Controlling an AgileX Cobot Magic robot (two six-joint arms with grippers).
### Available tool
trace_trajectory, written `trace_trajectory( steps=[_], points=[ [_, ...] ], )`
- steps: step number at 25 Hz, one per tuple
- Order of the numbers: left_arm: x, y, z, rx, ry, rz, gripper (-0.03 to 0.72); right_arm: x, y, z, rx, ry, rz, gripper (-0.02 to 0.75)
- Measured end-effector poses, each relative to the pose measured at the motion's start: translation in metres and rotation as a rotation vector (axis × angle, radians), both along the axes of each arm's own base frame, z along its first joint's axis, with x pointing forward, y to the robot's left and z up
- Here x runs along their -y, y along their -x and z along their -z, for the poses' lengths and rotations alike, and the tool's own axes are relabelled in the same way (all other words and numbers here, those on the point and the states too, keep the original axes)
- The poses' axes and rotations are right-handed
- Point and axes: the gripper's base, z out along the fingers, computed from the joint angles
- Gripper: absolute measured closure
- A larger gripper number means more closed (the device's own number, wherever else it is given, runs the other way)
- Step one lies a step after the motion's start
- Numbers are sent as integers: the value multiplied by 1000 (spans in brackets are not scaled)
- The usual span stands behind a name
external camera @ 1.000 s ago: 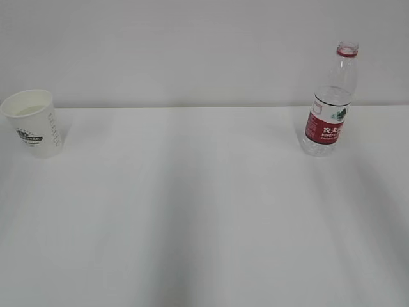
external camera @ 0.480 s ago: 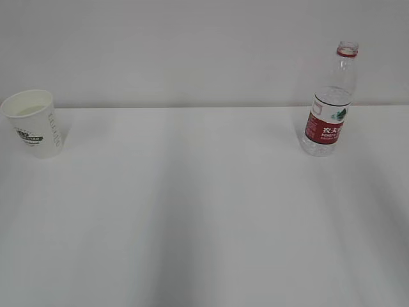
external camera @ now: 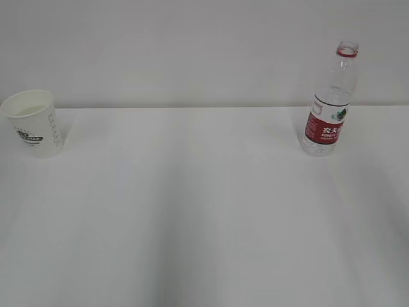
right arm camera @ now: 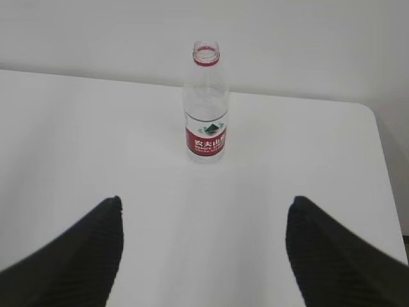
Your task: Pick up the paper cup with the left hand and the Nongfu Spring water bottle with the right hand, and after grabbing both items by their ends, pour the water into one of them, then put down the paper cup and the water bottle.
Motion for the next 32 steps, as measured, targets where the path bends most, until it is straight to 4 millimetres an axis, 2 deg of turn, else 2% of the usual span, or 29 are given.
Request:
trace_trajectory(
  steps=[21,26,29,32],
  points=[
    [5,10,9,-141,70,10,110,1,22,17,-272,7,9,144],
    [5,16,8,-134,71,9,137,2,34,18,-279,-1,16,144],
    [5,22,6,-114,64,21,148,3,47,28,-281,-4,18,144],
    [5,28,7,-91,63,27,151,4,57,49,-314,-2,20,144]
  ],
)
